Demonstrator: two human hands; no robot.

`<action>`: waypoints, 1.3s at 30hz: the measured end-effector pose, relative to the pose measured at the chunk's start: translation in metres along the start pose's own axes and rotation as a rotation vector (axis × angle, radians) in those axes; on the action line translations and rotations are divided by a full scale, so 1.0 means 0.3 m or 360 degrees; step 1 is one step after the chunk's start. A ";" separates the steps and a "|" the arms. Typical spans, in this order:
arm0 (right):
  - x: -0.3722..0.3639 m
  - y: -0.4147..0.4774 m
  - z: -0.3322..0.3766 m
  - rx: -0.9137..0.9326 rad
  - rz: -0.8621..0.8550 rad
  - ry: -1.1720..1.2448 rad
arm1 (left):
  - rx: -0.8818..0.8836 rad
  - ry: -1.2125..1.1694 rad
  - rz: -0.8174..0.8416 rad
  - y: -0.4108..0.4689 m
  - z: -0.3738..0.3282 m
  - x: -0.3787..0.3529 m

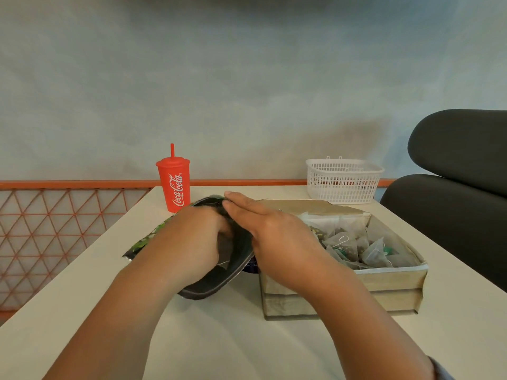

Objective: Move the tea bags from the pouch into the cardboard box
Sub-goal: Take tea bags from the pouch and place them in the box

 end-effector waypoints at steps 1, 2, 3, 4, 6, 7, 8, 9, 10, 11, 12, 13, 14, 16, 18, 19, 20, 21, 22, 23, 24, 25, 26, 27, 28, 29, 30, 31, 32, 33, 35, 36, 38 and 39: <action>-0.002 0.001 -0.004 0.0005 -0.0018 0.0037 | -0.0049 -0.0052 -0.0073 -0.009 -0.008 0.022; -0.004 0.002 -0.007 0.0011 -0.0036 0.0073 | -0.0080 -0.0082 -0.0106 -0.017 -0.016 0.041; -0.007 0.004 -0.010 0.0017 -0.0055 0.0106 | -0.0094 -0.0158 -0.0122 -0.022 -0.019 0.056; -0.011 0.007 -0.012 0.0022 -0.0071 0.0141 | -0.0068 -0.0236 -0.0093 -0.034 -0.024 0.070; -0.016 0.008 -0.015 0.0026 -0.0076 0.0238 | -0.0035 -0.0355 -0.0064 -0.050 -0.028 0.084; -0.017 0.008 -0.015 0.0034 -0.0055 0.0288 | -0.0035 -0.0418 -0.0064 -0.057 -0.028 0.094; -0.019 0.006 -0.014 0.0048 -0.0014 0.0330 | -0.0034 -0.0464 -0.0051 -0.064 -0.026 0.102; -0.020 0.004 -0.013 0.0062 0.0045 0.0368 | -0.0039 -0.0512 -0.0044 -0.071 -0.024 0.108; -0.020 0.002 -0.012 0.0071 0.0104 0.0417 | -0.0048 -0.0554 -0.0036 -0.074 -0.022 0.111; -0.019 -0.001 -0.013 0.0073 0.0147 0.0486 | -0.0051 -0.0602 -0.0035 -0.079 -0.019 0.113; -0.015 -0.004 -0.016 0.0068 0.0165 0.0572 | -0.0053 -0.0643 -0.0045 -0.083 -0.018 0.117; -0.012 -0.006 -0.018 0.0048 0.0171 0.0659 | -0.0060 -0.0697 -0.0074 -0.087 -0.016 0.121; -0.008 -0.008 -0.021 0.0023 0.0169 0.0740 | -0.0071 -0.0739 -0.0110 -0.087 -0.012 0.122; 0.004 -0.013 -0.025 0.0006 0.0130 0.0932 | -0.0087 -0.0897 -0.0197 -0.089 -0.012 0.128; 0.024 -0.025 -0.030 0.0026 0.0087 0.1182 | -0.0083 -0.1040 -0.0311 -0.086 -0.008 0.129; 0.036 -0.034 -0.032 0.0037 0.0072 0.1277 | -0.0074 -0.1087 -0.0367 -0.083 -0.006 0.128; 0.049 -0.043 -0.035 0.0044 0.0056 0.1316 | -0.0065 -0.1119 -0.0417 -0.081 -0.005 0.127; 0.060 -0.050 -0.039 0.0046 0.0031 0.1300 | -0.0056 -0.1141 -0.0467 -0.078 -0.002 0.125; 0.070 -0.056 -0.044 0.0045 -0.0006 0.1259 | -0.0050 -0.1166 -0.0507 -0.075 0.000 0.123; 0.077 -0.059 -0.048 0.0037 -0.0062 0.1222 | -0.0053 -0.1196 -0.0536 -0.072 -0.001 0.122; 0.085 -0.062 -0.051 0.0024 -0.0129 0.1212 | -0.0066 -0.1235 -0.0551 -0.072 -0.004 0.121; 0.092 -0.064 -0.055 0.0012 -0.0200 0.1223 | -0.0082 -0.1270 -0.0554 -0.070 -0.009 0.121; 0.097 -0.066 -0.061 0.0004 -0.0271 0.1235 | -0.0093 -0.1302 -0.0544 -0.070 -0.015 0.121; 0.104 -0.069 -0.065 0.0001 -0.0329 0.1243 | -0.0100 -0.1328 -0.0531 -0.069 -0.021 0.119; 0.108 -0.071 -0.069 0.0003 -0.0368 0.1245 | -0.0106 -0.1354 -0.0518 -0.068 -0.024 0.117; 0.113 -0.072 -0.073 0.0009 -0.0387 0.1250 | -0.0112 -0.1380 -0.0508 -0.064 -0.027 0.113; 0.117 -0.073 -0.075 0.0018 -0.0397 0.1251 | -0.0115 -0.1406 -0.0494 -0.061 -0.028 0.109; 0.122 -0.075 -0.077 0.0028 -0.0405 0.1254 | -0.0121 -0.1431 -0.0478 -0.057 -0.029 0.104; 0.126 -0.078 -0.079 0.0037 -0.0419 0.1259 | -0.0131 -0.1456 -0.0460 -0.054 -0.030 0.100; 0.131 -0.082 -0.081 0.0042 -0.0437 0.1268 | -0.0141 -0.1474 -0.0439 -0.050 -0.029 0.096; 0.142 -0.092 -0.088 0.0027 -0.0474 0.1274 | -0.0147 -0.1458 -0.0397 -0.045 -0.025 0.086; 0.148 -0.097 -0.096 -0.0002 -0.0497 0.1255 | -0.0138 -0.1403 -0.0375 -0.043 -0.022 0.080; 0.159 -0.109 -0.119 -0.0104 -0.0551 0.1160 | -0.0071 -0.1128 -0.0307 -0.035 -0.012 0.068; 0.165 -0.116 -0.135 -0.0164 -0.0573 0.1082 | -0.0022 -0.0954 -0.0238 -0.031 -0.005 0.059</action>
Point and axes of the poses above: each hand's wrist, its own y-axis towards the middle knuckle, its own x-axis out of the back of the hand, z = x × y, the point moved 3 cm from there along y, towards the middle knuckle, and after that the axes turned 12 degrees about z, right-handed, at the moved point
